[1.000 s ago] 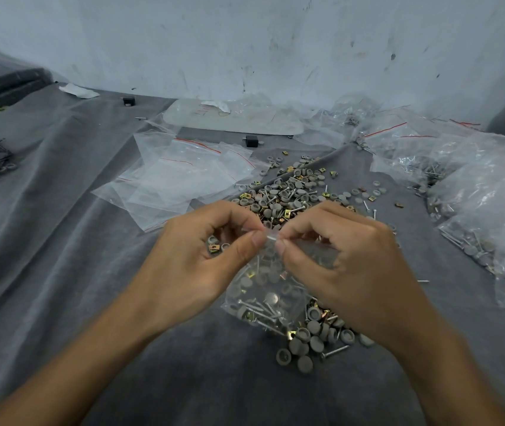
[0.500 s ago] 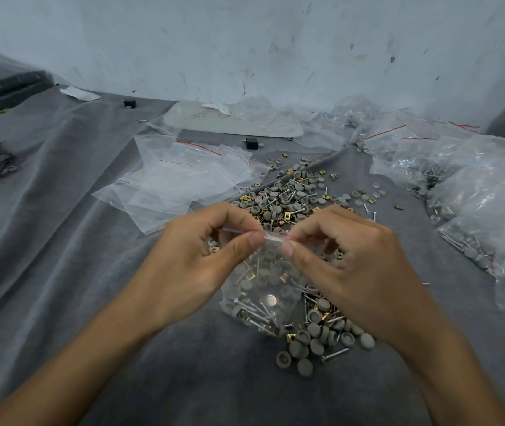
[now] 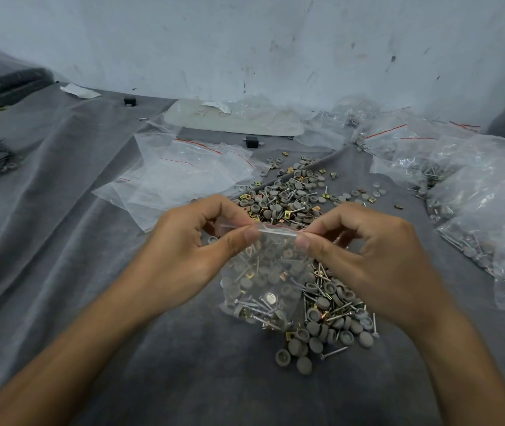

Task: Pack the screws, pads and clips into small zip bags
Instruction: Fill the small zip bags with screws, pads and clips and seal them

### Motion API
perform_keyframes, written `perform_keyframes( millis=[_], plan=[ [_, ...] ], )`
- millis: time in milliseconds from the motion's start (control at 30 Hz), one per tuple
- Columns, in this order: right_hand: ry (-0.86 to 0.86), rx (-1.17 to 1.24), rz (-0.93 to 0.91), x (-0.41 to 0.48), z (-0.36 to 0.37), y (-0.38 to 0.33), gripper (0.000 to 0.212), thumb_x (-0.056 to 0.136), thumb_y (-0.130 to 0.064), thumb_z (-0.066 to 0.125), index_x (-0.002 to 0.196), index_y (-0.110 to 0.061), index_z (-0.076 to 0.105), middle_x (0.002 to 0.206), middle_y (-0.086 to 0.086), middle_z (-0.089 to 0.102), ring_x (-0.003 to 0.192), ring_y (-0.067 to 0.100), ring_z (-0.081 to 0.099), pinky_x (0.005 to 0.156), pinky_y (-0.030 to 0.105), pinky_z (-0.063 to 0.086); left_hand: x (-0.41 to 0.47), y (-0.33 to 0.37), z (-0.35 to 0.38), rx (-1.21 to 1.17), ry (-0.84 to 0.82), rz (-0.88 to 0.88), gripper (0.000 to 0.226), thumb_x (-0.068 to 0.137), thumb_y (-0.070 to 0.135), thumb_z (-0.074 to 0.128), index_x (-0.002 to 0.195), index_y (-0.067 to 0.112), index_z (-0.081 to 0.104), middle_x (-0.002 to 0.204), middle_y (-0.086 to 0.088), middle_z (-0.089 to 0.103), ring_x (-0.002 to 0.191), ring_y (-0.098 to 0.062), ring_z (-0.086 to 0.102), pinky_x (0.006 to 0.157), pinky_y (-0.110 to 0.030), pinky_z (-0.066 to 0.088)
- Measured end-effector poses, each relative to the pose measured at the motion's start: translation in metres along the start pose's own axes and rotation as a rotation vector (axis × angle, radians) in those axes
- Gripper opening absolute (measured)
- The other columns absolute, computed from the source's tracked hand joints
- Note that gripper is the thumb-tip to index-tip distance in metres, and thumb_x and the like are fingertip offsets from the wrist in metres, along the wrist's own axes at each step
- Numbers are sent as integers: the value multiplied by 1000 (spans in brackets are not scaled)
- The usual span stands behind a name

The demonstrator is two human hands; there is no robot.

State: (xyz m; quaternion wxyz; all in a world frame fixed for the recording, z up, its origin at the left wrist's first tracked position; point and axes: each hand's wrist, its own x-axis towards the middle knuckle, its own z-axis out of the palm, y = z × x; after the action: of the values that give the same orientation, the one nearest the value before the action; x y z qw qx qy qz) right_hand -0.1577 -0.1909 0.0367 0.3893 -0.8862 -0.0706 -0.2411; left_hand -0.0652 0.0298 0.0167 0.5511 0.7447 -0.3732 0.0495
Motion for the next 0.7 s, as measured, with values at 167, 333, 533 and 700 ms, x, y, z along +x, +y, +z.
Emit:
perform_keyframes(
  millis=[167,333,533,700],
  plan=[
    [-11,55,32,0,-3,2,18,76,-45,79,77,-28,72,74,-12,72,60,12,67,51,21,52,0,-3,-1,10,-34,-24,10,87,42,71,90,33,69,90,8,73,82,-15,67,76,-33,53],
    [-78,149,38,-2,-7,5,13,82,-42,74,87,-30,73,79,-6,73,66,13,69,58,26,57,1,-8,-3,-38,-16,-36,11,86,46,72,89,36,70,86,6,72,79,-18,65,76,-38,53],
    [-87,133,31,-4,-4,6,14,90,-42,71,87,-28,70,80,-5,71,71,14,67,63,26,55,-1,-2,-1,-38,-38,-13,11,84,45,75,93,39,72,88,10,74,79,-9,68,74,-27,56],
    [-108,198,45,-7,0,8,11,90,-36,70,87,-26,70,76,-5,69,64,7,61,56,17,47,-3,2,2,-27,-40,-6,1,89,35,71,88,34,71,87,12,74,80,-4,68,72,-13,50]
  ],
)
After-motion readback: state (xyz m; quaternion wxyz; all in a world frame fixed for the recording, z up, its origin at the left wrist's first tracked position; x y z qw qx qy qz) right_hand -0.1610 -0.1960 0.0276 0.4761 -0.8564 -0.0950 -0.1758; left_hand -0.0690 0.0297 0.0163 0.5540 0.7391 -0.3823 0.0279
